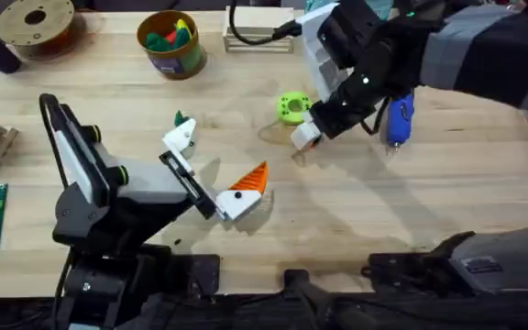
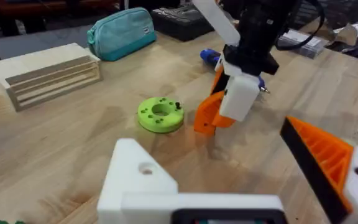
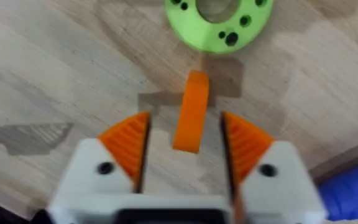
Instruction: Pick up the gripper from the table and insert it into the empty holder that is missing its gripper. Then pick up a screw, insert it into the mounting hole, and use the screwdriver to tighten it. Finally, clean up the table by picking up the vegetable and placing it into the bucket.
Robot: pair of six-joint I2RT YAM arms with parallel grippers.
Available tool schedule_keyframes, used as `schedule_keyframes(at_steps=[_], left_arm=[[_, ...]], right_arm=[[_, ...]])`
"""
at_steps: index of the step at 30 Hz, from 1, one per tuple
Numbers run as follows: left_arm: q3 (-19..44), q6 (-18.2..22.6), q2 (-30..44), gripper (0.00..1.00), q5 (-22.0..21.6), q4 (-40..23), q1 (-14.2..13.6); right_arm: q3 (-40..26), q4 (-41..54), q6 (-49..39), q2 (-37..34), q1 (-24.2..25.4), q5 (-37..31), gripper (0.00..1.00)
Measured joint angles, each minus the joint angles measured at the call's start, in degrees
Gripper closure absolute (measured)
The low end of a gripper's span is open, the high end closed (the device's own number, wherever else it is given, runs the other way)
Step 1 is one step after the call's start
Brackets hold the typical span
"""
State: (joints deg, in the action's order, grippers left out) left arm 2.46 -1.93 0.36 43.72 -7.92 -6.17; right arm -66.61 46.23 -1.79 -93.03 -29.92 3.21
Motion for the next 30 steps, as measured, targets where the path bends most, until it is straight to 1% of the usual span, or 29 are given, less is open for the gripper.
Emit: schedule_keyframes(at_steps=[1, 3, 4, 6, 12, 17, 20, 22, 23, 26, 30], left_arm=[[0.00, 0.00, 0.00, 0.015, 0.02, 0.00, 0.00], [-0.02, 0.00, 0.00, 0.015, 0.02, 0.00, 0.00], [-0.02, 0.00, 0.00, 0.015, 0.02, 0.00, 0.00], [-0.02, 0.00, 0.00, 0.015, 0.00, 0.00, 0.00], [0.00, 0.00, -0.01, 0.015, 0.02, 0.00, 0.00], [-0.02, 0.00, 0.00, 0.015, 0.01, 0.00, 0.00], [-0.02, 0.00, 0.00, 0.015, 0.00, 0.00, 0.00], [-0.02, 0.00, 0.00, 0.015, 0.00, 0.00, 0.00], [-0.02, 0.00, 0.00, 0.016, 0.00, 0.00, 0.00], [0.00, 0.00, 0.00, 0.015, 0.00, 0.00, 0.00], [-0.02, 0.00, 0.00, 0.015, 0.00, 0.00, 0.00]], right_arm=[[0.00, 0.05, -0.19, 0.02, -0.35, -0.01, 0.665], [-0.05, 0.04, -0.13, 0.02, -0.41, -0.17, 0.938], [-0.20, 0.07, -0.15, 0.02, -0.41, -0.18, 0.978], [-0.31, 0.38, -0.17, 0.01, -0.41, -0.18, 0.980], [-3.36, 8.20, -0.17, 0.54, -0.41, -0.16, 0.981], [-10.82, 11.60, -0.71, 3.07, -0.41, -0.10, 0.981], [-15.23, 11.39, -2.06, 4.78, -0.20, 2.32, 0.981], [-17.25, 11.13, -3.05, 5.46, 0.29, 5.92, 0.981], [-18.47, 11.95, -4.30, 5.81, 2.56, 13.70, 0.981], [-18.41, 14.38, -5.88, 5.64, 5.69, 22.34, 0.981], [-17.88, 14.91, -7.31, 5.64, 8.71, 31.90, 0.981]])
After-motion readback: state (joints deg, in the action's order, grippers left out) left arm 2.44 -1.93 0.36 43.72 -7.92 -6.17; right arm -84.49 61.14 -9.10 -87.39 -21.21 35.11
